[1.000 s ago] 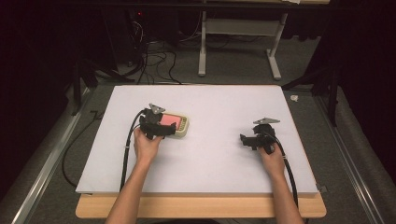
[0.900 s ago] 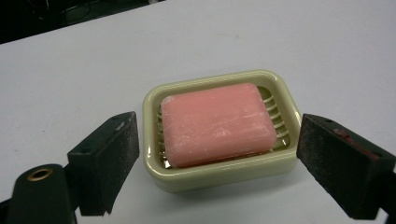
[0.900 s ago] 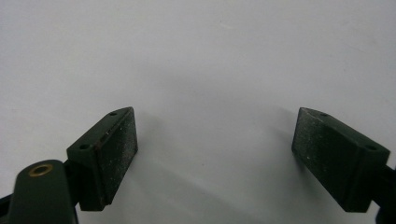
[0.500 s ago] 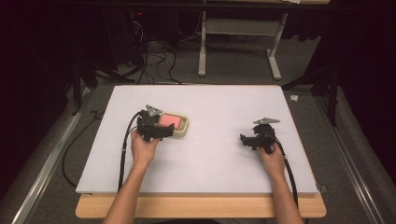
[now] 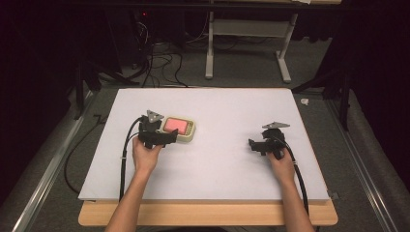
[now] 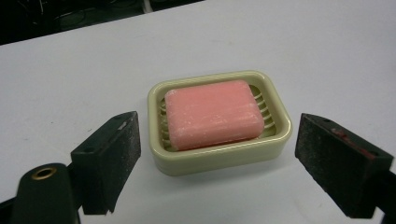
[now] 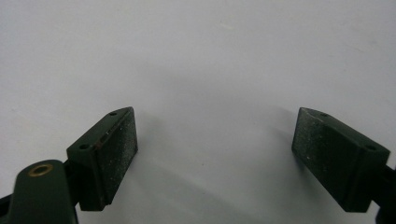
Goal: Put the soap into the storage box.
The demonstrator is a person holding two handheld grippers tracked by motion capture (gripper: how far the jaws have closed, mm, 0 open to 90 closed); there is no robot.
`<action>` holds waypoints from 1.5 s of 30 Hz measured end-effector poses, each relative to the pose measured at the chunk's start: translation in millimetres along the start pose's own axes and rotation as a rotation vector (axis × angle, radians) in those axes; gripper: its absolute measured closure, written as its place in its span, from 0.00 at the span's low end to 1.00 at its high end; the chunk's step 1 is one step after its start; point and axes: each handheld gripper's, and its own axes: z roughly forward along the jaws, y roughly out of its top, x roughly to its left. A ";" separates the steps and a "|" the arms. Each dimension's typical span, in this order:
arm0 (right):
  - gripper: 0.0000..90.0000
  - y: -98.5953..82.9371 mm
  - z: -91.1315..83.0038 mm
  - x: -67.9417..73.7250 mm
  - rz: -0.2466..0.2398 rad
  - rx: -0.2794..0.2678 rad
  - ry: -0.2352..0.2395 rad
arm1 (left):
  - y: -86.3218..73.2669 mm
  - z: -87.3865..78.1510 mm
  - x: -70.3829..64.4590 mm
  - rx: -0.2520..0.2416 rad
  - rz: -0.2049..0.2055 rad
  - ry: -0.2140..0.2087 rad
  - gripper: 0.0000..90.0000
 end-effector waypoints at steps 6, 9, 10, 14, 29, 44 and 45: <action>0.16 0.0 0.0 -0.1 -0.002 0.000 0.000 | -2.9 -4.7 1.2 -0.010 -0.008 -0.005 0.17; 0.16 0.0 0.0 0.0 0.000 0.000 0.000 | -4.4 -7.0 2.3 -0.012 -0.010 -0.004 0.17; 0.16 0.0 0.0 -0.1 -0.002 0.000 0.000 | -4.9 -7.9 2.4 -0.013 -0.009 -0.001 0.17; 0.16 0.0 0.0 0.0 -0.002 0.000 0.000 | -6.8 -11.2 3.8 -0.018 -0.007 0.005 0.17; 0.16 0.0 0.0 0.0 -0.002 0.000 -0.001 | -11.6 -22.3 7.0 -0.027 -0.010 0.005 0.17; 0.16 0.0 0.1 0.1 -0.002 0.000 -0.001 | -24.4 -29.4 12.0 -0.034 -0.031 0.008 0.17; 0.16 0.0 0.1 0.1 -0.002 0.000 -0.001 | -25.2 -29.7 12.2 -0.033 -0.030 0.008 0.17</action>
